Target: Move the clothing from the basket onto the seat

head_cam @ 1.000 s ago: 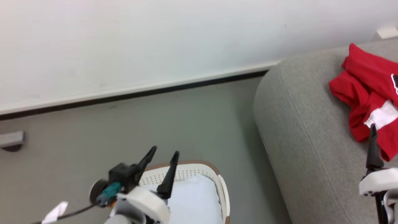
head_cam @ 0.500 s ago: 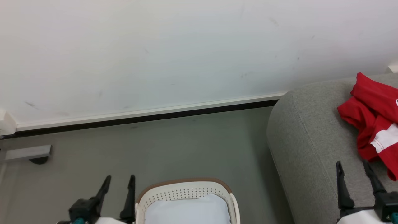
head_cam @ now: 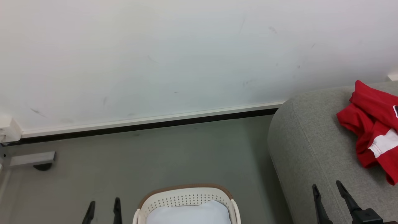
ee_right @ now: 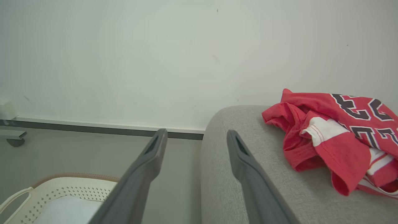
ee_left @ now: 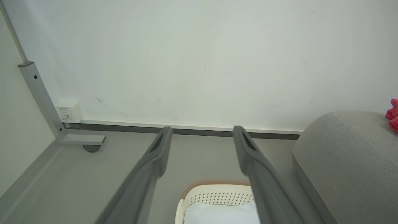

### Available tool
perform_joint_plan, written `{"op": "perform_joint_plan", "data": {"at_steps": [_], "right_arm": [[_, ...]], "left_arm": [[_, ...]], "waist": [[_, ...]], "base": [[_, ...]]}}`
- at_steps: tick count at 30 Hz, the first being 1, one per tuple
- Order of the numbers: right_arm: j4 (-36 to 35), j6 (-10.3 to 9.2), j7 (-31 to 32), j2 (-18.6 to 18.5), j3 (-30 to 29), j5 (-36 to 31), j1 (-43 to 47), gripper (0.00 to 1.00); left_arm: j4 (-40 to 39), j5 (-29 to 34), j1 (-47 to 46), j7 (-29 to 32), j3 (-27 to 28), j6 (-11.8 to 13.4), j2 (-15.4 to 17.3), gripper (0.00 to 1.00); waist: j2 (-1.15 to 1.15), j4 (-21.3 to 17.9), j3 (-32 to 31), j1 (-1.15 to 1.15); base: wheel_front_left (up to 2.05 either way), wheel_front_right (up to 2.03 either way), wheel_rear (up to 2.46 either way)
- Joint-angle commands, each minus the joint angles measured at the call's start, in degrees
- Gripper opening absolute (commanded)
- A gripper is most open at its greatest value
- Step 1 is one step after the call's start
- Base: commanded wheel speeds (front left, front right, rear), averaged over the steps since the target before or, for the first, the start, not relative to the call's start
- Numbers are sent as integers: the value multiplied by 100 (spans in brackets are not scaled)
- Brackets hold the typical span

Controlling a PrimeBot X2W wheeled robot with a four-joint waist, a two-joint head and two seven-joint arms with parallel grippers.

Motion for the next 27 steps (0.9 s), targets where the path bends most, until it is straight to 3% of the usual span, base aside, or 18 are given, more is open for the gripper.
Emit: {"op": "perform_joint_plan", "data": {"at_steps": [1,9,24,25,27], "right_arm": [[56,-14,4,-17,6,11,59,100],[195,-15,4,-15,34,28,-30,100],[272,-15,4,-15,137,124,-13,100],[259,0,0,-2,142,100,-24,0],[338,0,9,7,137,113,-3,0]], "left_arm": [[-29,118,136,-12,102,-74,-56,100],[-52,385,330,-11,326,-306,-326,100],[101,524,215,-9,603,-674,-427,100],[93,470,243,-4,588,-687,-434,0],[182,451,255,6,581,-691,-455,0]], "waist": [[0,-10,-30,1],[0,63,-95,1],[0,74,-98,1],[0,75,-98,1],[0,74,-95,1]], "base": [[0,0,0],[0,0,0],[0,0,0],[0,0,0],[0,0,0]]}}
